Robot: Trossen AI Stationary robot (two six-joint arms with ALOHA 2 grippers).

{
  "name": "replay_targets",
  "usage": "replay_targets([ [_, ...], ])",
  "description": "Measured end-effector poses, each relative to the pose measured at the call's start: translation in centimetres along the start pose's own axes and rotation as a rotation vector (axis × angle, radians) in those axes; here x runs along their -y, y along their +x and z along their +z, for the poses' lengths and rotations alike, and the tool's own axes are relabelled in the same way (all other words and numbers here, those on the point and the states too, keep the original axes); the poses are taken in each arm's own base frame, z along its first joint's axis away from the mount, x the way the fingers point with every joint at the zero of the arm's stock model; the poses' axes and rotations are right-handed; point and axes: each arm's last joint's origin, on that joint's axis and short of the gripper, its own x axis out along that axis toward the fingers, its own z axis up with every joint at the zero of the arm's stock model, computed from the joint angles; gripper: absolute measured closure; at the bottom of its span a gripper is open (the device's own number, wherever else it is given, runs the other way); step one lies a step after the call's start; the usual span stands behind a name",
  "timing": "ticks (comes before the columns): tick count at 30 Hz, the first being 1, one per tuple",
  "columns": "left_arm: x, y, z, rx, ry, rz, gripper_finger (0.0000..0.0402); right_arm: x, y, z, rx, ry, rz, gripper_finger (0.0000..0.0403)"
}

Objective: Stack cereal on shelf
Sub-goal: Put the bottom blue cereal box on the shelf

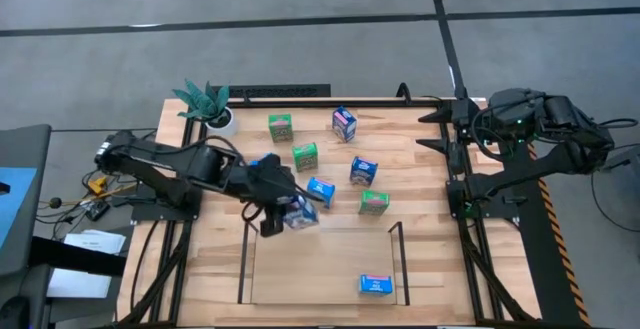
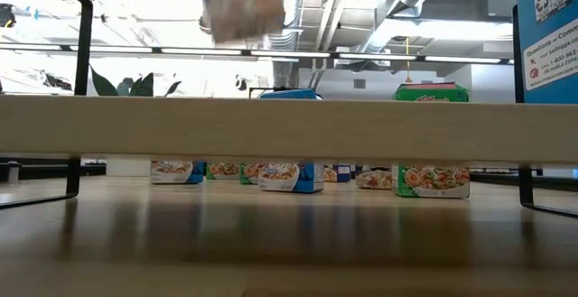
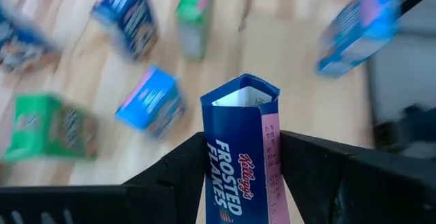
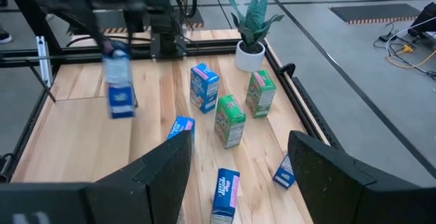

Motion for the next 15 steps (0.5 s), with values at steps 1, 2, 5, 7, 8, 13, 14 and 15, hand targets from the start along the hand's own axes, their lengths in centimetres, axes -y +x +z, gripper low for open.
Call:
replay_targets([
  [1,0.5,-0.4,0.3,0.029,-0.008,-0.021,0.0238,0.0,0.0,0.0,-0.004,-0.001,0.000,0.0132],
  [2,1.0,-0.9,0.6,0.057,-0.017,-0.040,0.0238,0.0,0.0,-0.1,-0.009,-0.002,0.000,0.0132],
  [5,2.8,-1.6,1.8,0.147,-0.036,-0.096,0.0238,0.0,0.0,-0.3,-0.028,-0.005,-0.001,0.0132],
  [7,4.3,-1.4,2.2,0.152,-0.019,-0.106,0.0238,0.0,0.0,-0.4,-0.039,-0.004,0.000,0.0132],
  [8,5.0,-1.1,2.6,0.156,-0.011,-0.105,0.0238,0.0,0.0,-0.4,-0.044,-0.001,0.005,0.0132],
  [13,8.8,0.6,4.3,0.132,0.031,-0.132,0.0238,-0.1,0.0,-0.5,-0.050,-0.001,0.046,0.0132],
  [14,9.5,1.0,4.4,0.109,0.045,-0.129,0.0238,-0.1,0.0,-0.5,-0.050,-0.001,0.052,0.0132],
  [15,10.0,1.5,4.4,0.079,0.060,-0.117,0.0238,-0.1,0.0,-0.5,-0.050,-0.001,0.053,0.0132],
])
